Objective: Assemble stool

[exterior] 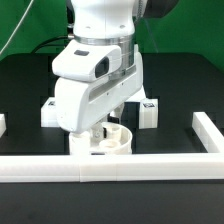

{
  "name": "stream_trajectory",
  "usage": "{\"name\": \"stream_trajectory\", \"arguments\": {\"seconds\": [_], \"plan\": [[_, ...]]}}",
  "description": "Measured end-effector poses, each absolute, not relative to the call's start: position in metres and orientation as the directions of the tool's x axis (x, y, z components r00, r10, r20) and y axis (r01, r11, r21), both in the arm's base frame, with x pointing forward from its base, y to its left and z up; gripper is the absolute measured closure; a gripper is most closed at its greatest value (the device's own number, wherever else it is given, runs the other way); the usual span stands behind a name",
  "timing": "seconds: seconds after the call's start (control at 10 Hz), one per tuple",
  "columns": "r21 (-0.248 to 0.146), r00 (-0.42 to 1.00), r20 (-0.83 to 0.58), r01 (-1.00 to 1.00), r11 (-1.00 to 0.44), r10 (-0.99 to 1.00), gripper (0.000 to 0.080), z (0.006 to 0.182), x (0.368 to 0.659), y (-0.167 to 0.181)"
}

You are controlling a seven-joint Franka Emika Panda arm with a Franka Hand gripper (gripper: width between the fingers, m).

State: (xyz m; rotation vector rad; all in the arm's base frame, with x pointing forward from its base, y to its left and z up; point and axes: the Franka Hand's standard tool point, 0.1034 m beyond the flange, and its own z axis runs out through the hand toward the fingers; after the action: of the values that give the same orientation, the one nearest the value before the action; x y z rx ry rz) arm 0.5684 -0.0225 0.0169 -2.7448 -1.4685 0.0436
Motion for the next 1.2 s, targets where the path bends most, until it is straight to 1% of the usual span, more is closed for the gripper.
{"name": "stream_trajectory", "arguments": {"seconds": [0.5, 0.6, 0.8, 1.0, 1.2], "plan": [[-0.038, 0.555, -0.011, 0.831, -0.555, 0.832, 0.0485, 0.017, 0.569, -0.021], [-0.038, 0.551, -0.007, 0.833, -0.551, 0.834, 0.0485, 0.018, 0.569, -0.013], [-0.053, 0.521, -0.006, 0.852, -0.52, 0.854, 0.0485, 0.019, 0.572, 0.014], [-0.054, 0.506, -0.004, 0.861, -0.505, 0.863, 0.0485, 0.017, 0.574, 0.033], [-0.054, 0.507, -0.003, 0.86, -0.507, 0.862, 0.0485, 0.017, 0.575, 0.032]]}}
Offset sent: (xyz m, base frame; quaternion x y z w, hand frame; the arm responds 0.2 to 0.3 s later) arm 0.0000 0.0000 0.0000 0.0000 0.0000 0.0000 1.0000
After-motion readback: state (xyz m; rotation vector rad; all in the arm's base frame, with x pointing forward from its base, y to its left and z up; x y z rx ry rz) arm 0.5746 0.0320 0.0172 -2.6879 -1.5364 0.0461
